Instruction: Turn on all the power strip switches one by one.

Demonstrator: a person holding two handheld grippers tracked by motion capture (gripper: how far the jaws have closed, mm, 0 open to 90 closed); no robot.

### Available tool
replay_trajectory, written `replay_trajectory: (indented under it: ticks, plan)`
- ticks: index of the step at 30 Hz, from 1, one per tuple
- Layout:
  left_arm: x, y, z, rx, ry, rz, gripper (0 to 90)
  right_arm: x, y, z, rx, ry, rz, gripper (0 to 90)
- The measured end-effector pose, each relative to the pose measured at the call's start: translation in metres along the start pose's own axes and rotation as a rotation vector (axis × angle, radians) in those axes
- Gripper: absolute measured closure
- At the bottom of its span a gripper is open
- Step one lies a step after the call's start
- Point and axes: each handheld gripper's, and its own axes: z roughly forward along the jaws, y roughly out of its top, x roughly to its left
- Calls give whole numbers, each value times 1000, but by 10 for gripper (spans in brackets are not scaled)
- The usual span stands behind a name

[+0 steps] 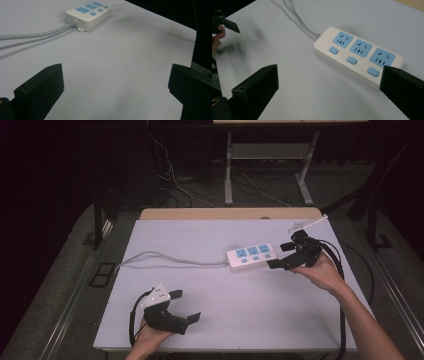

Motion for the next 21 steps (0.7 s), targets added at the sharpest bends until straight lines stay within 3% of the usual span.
replay_trajectory:
  ticks: [21]
  plan:
    - [0,0,0,4,-2,3,0,-26,13,24,24,-26,7,18]
